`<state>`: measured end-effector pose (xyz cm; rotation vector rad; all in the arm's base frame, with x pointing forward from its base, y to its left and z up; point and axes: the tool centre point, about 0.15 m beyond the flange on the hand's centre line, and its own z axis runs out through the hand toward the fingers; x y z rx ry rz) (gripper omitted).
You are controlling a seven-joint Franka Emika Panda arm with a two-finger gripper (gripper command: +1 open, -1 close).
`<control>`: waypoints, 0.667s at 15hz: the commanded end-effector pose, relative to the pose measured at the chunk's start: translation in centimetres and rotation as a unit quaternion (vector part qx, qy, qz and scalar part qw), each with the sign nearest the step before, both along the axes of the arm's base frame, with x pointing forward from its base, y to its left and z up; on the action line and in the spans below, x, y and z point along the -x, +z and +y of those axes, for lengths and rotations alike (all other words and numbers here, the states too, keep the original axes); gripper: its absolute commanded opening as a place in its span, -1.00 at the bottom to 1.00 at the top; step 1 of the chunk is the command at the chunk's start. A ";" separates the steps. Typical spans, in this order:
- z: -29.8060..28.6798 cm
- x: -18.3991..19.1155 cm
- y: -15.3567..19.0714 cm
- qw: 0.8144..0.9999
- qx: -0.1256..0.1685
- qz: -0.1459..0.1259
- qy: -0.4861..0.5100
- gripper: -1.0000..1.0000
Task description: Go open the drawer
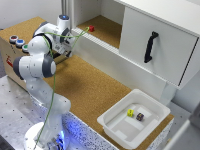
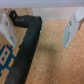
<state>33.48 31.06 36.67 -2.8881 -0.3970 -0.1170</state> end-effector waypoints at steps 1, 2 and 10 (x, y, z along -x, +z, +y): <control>2.7 1.7 -3.5 1.000 -0.009 0.019 -0.023 1.00; 2.8 2.0 -4.2 0.999 -0.015 0.026 -0.044 1.00; 2.7 0.9 -7.0 0.986 -0.104 0.059 -0.118 1.00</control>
